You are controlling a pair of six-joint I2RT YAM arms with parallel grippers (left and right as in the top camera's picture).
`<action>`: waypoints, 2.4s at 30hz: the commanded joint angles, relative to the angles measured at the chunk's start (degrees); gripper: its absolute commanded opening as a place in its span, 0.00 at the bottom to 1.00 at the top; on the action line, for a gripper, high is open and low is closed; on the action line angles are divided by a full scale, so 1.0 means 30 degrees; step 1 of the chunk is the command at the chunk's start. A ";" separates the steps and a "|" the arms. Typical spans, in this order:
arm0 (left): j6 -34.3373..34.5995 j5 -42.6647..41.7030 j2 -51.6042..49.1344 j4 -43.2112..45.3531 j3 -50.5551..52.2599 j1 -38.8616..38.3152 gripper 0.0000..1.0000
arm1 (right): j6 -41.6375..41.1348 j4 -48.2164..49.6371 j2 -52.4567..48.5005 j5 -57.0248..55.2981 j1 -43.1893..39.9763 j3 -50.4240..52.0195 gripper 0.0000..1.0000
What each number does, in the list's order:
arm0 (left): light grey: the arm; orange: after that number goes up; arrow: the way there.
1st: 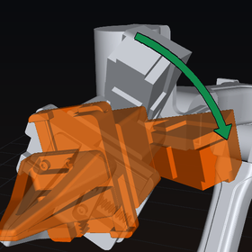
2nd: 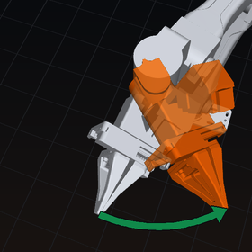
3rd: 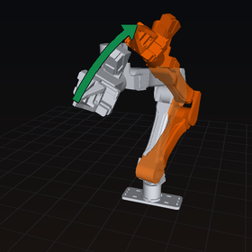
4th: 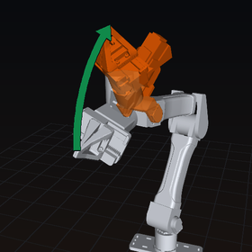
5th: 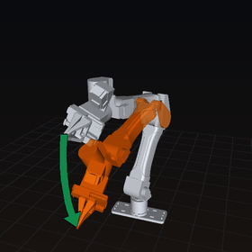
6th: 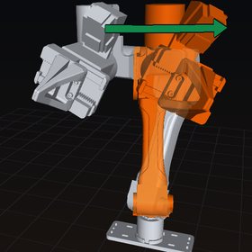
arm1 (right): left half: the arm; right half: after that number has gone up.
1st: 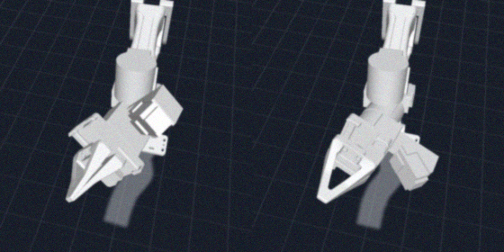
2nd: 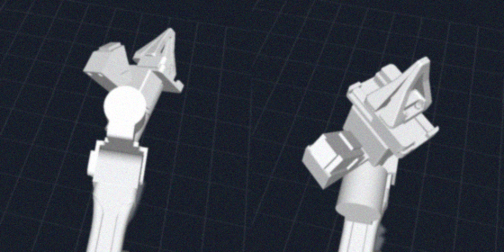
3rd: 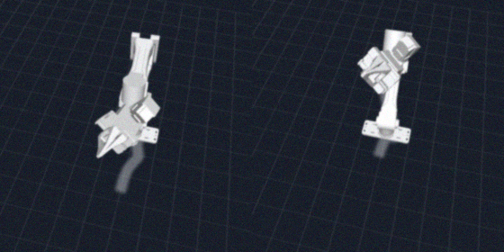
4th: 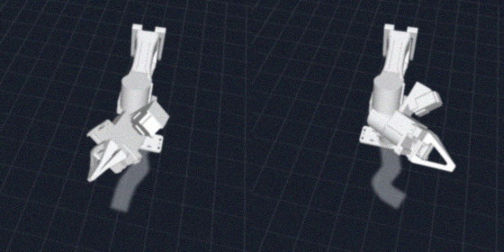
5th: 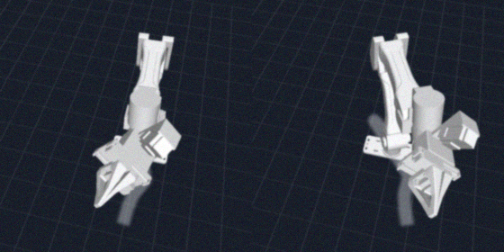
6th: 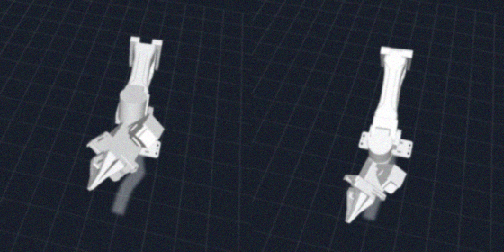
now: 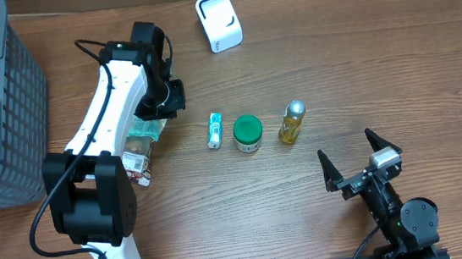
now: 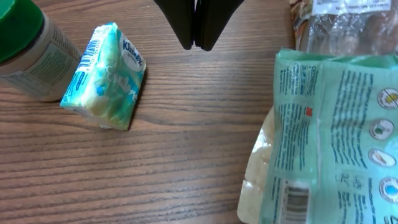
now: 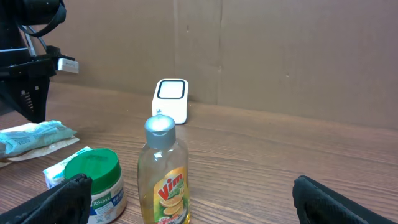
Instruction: Scan the item barcode
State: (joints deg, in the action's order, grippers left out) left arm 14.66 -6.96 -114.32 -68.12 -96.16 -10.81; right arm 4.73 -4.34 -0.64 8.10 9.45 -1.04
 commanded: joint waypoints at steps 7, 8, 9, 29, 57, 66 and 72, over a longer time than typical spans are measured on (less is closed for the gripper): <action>0.0780 -0.0794 0.0517 -0.0138 -0.0022 -0.0175 0.04 | 0.0051 0.0051 0.0131 -0.0182 -0.0066 0.0182 1.00; 0.0780 -0.0794 0.0517 -0.0138 0.0044 -0.0175 0.04 | 0.0051 0.0051 0.0131 -0.0182 -0.0066 0.0182 1.00; 0.0780 -0.0787 0.0517 -0.0131 0.0095 -0.0175 0.04 | 0.0051 0.0058 0.0131 -0.0182 -0.0066 0.0182 1.00; 0.0780 -0.0590 0.0510 -0.0051 0.0153 -0.0182 0.04 | 0.0051 0.0058 0.0131 -0.0182 -0.0066 0.0182 1.00; 0.0780 -0.0546 0.0503 -0.0124 0.0153 -0.0437 0.04 | 0.0051 0.0058 0.0131 -0.0182 -0.0066 0.0182 1.00; 0.0758 0.0678 0.0503 -0.0015 0.0153 -0.0765 0.04 | 0.0051 0.0058 0.0131 -0.0182 -0.0066 0.0182 1.00; 0.1049 0.4619 0.0503 0.0000 0.0153 -0.0459 0.17 | 0.0051 0.0051 0.0131 -0.0182 -0.0066 0.0182 1.00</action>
State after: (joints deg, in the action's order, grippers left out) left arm 16.71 -0.21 -114.32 -67.79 -96.09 -12.80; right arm 4.73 -4.34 -0.62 8.10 9.45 -1.04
